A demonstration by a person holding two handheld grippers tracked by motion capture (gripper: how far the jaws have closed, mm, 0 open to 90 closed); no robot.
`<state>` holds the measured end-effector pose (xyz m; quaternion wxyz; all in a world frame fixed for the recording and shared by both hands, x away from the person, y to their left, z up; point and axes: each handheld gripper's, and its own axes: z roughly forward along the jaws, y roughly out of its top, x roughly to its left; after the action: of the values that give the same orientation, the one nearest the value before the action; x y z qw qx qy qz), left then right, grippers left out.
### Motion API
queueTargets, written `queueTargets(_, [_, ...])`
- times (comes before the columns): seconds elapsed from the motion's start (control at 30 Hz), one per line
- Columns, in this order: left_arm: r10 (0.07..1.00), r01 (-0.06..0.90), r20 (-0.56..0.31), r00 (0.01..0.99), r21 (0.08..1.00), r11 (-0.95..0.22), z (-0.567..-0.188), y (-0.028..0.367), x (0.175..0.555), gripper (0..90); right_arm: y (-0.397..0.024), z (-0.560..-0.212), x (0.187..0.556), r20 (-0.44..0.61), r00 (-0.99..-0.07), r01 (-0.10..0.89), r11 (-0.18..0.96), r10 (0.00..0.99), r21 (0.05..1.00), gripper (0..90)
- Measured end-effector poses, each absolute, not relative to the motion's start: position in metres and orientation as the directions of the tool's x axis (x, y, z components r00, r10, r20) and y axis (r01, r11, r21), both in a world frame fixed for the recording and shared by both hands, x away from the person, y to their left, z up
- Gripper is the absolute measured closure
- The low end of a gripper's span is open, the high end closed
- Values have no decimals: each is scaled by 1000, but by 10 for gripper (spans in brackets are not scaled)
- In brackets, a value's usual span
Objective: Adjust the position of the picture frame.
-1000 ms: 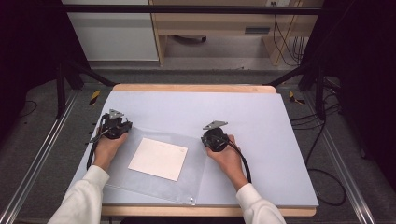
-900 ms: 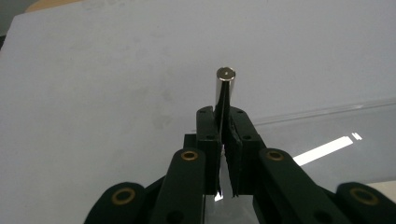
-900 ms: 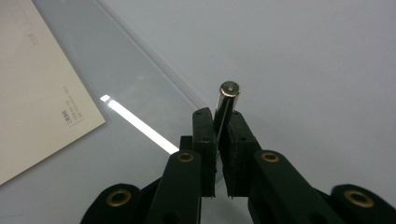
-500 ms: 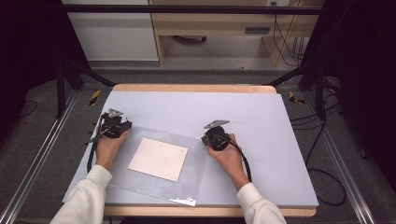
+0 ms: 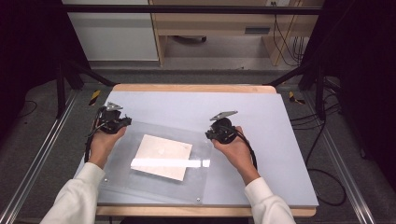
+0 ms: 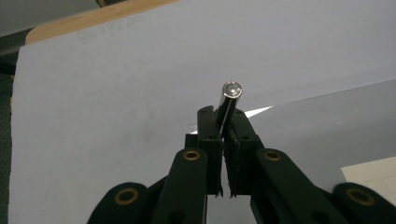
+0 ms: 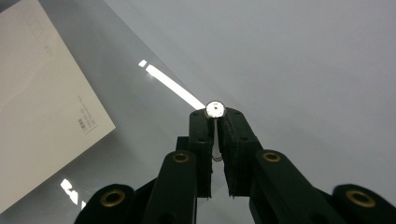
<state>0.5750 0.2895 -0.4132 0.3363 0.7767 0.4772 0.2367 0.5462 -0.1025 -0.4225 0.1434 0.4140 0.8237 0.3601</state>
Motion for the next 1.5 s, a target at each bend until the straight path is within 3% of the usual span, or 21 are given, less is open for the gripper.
queueTargets(0.43, [881, 554, 48, 471, 761, -338, -382, 262, 569, 853, -134, -380, 546, 11, -599, 559, 408, 800, 722, 832])
queueTargets(0.8, [854, 539, 47, 518, 758, -368, -370, 213, 573, 853, -183, -360, 548, -6, -554, 580, 391, 832, 714, 832])
queueTargets(1.17, [854, 581, 54, 518, 710, -397, -390, 188, 568, 853, -205, -383, 562, 25, -536, 633, 382, 844, 673, 834])
queueTargets(1.3, [850, 574, 112, 515, 691, -440, -398, 190, 562, 851, -197, -398, 565, 5, -543, 652, 418, 840, 633, 830])
queueTargets(1.33, [862, 614, 56, 504, 679, -402, -406, 196, 564, 847, -194, -404, 566, 1, -541, 651, 418, 841, 634, 831])
queueTargets(1.5, [867, 630, 45, 496, 669, -395, -430, 198, 569, 852, -185, -424, 572, -12, -535, 669, 432, 845, 604, 848])
